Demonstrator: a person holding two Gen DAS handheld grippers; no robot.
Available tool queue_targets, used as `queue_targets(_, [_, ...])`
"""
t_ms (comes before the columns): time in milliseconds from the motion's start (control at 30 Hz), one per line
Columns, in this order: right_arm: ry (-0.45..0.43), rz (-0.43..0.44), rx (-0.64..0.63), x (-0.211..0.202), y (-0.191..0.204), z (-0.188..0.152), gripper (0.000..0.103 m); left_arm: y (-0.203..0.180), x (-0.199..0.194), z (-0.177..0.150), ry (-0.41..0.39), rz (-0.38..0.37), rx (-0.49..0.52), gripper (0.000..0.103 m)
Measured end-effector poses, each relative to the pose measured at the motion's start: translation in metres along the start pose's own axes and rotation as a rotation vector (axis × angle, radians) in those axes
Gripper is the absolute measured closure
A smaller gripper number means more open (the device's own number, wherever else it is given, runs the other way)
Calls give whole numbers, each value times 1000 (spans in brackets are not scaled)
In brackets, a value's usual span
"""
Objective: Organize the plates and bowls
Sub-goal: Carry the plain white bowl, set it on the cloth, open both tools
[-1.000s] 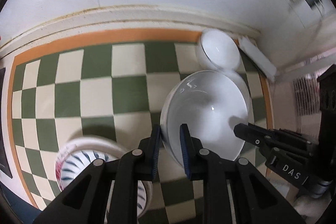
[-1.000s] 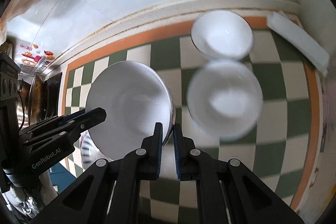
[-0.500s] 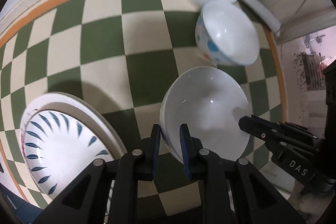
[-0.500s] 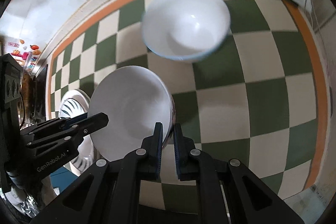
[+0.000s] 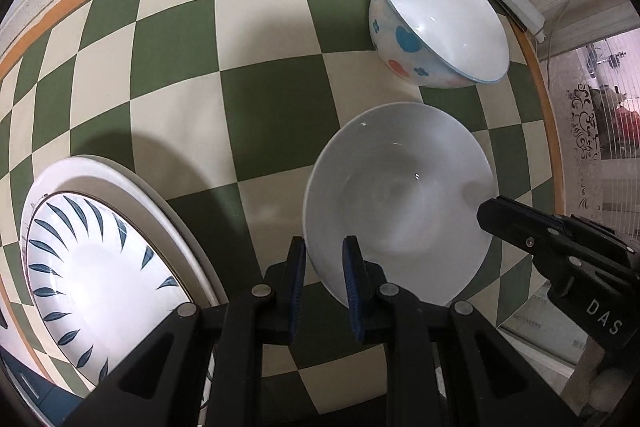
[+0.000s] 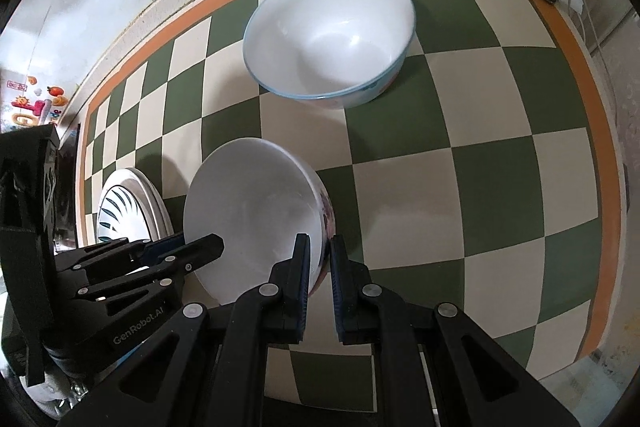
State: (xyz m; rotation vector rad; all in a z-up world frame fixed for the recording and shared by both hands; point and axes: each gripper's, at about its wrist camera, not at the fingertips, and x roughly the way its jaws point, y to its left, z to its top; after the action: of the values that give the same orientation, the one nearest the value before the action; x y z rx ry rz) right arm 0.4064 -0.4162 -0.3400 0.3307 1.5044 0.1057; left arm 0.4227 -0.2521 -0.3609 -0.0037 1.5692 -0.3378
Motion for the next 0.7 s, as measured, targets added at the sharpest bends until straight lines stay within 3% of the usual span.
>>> queue_targets(433, [19, 4, 14, 4, -4, -2, 91, 4, 1, -1, 7, 1, 0, 87])
queue_targets(600, [9, 51, 44, -8, -11, -2, 91, 4, -33, -8, -36, 6, 7, 86])
queue_targets(667, [-2, 62, 53, -19, -14, 0, 88, 5, -52, -7, -68, -9, 0, 81])
queue_targets(700, [-15, 81, 70, -27, -18, 2, 85, 6, -61, -3, -90, -13, -8, 71])
